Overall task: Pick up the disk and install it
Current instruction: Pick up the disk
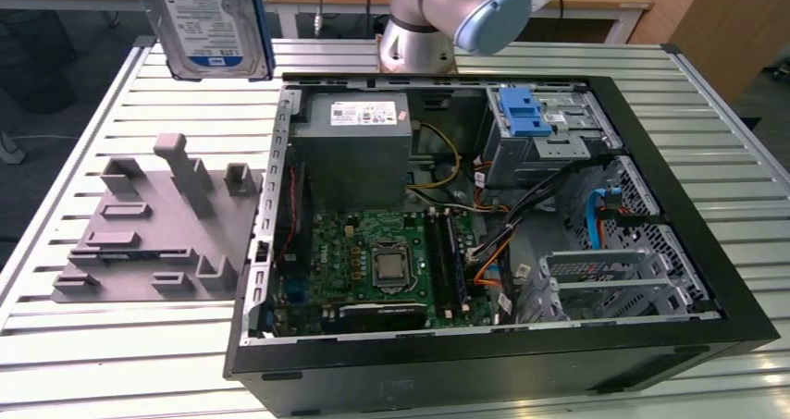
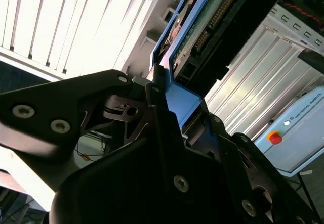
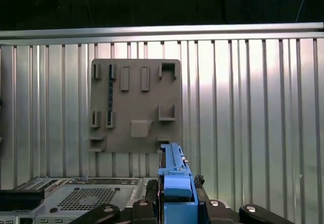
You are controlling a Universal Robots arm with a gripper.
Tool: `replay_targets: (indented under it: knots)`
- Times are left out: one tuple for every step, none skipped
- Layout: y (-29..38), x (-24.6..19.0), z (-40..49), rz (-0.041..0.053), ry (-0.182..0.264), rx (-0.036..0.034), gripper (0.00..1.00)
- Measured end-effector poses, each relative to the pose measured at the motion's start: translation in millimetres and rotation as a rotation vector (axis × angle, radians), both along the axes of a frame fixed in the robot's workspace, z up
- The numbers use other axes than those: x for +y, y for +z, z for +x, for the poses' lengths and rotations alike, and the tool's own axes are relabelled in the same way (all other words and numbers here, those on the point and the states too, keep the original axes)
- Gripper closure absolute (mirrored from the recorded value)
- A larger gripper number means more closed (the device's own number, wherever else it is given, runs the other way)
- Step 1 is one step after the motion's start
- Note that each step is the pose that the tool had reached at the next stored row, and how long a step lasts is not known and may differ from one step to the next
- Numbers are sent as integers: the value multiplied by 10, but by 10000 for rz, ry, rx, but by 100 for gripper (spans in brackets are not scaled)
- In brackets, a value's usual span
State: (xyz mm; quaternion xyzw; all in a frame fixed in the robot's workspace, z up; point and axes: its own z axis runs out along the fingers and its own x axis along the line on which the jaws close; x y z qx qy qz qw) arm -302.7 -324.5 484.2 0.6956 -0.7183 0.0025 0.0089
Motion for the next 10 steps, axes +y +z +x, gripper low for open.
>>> replay_targets:
  knots:
    - [0,0,45,0,0,0,64]
    - [0,-1,93,0,0,1,64]
    - [0,-1,137,0,-1,2,64]
    - [0,-1,182,1,-1,1,64]
    - [0,-2,227,0,0,3,64]
    - [0,-2,273,-1,0,3,64]
    - [0,-1,315,0,0,3,64]
    - [0,-1,346,0,0,3,64]
    - [0,-2,357,0,0,3,64]
    - [0,-2,357,0,-1,3,64]
